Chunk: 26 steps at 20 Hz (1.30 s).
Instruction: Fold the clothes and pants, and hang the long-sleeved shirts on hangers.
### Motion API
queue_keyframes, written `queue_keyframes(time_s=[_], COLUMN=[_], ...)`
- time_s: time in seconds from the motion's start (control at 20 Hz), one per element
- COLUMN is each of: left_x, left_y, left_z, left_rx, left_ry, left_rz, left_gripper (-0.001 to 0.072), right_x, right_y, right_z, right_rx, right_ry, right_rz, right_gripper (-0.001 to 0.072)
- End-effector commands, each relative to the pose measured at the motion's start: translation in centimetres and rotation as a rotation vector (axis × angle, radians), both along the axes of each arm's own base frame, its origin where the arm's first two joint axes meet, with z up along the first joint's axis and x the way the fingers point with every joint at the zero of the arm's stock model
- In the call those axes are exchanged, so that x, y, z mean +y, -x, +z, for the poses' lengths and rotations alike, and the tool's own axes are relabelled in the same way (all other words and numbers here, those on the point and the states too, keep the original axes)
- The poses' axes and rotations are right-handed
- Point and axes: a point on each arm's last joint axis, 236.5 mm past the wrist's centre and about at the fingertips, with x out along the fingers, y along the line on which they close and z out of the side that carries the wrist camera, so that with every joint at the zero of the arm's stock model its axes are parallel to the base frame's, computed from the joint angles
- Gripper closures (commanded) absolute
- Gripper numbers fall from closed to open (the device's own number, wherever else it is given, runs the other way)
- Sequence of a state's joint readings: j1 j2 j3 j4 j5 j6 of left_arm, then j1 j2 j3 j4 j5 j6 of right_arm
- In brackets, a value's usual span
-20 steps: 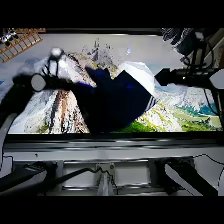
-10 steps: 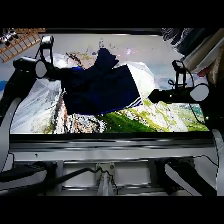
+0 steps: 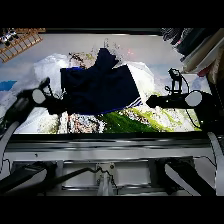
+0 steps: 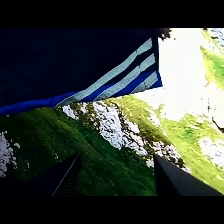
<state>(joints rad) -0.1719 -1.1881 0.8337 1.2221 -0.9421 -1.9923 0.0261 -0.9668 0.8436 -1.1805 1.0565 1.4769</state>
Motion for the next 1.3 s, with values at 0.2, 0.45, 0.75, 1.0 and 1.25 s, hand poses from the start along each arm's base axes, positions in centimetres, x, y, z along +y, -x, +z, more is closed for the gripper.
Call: queue_keyframes(time_s=[0.2, 0.45, 0.75, 1.0, 1.25], left_x=[-1.8, -0.8, 1.2, 1.4, 0.4], left_y=[0.5, -2.1, -4.9, -5.3, -4.1], left_z=[-4.5, -5.3, -5.7, -2.6, -2.3], left_rx=[0.069, -0.013, -0.072, -0.146, -0.142], left_ry=[0.187, 0.17, 0.164, 0.146, 0.133], left_rz=[0.241, 0.301, 0.369, 0.218, 0.12], left_gripper=[0.0282, 0.0282, 0.0703, 0.0703, 0.0703], right_x=[0.1, 0.9, 1.0, -1.0, 1.4], right_y=[-0.1, -0.1, -0.2, -2.1, -2.3], right_z=[0.0, 0.3, 0.4, -2.6, -6.7], right_rx=[-0.002, -0.002, -0.005, -0.002, 0.103], right_ry=[-0.009, -0.05, -0.055, -0.126, -0.245], right_rz=[-0.007, -0.012, -0.015, -0.332, -0.364], right_gripper=[0.0199, 0.0199, 0.0199, 0.0199, 0.0199])
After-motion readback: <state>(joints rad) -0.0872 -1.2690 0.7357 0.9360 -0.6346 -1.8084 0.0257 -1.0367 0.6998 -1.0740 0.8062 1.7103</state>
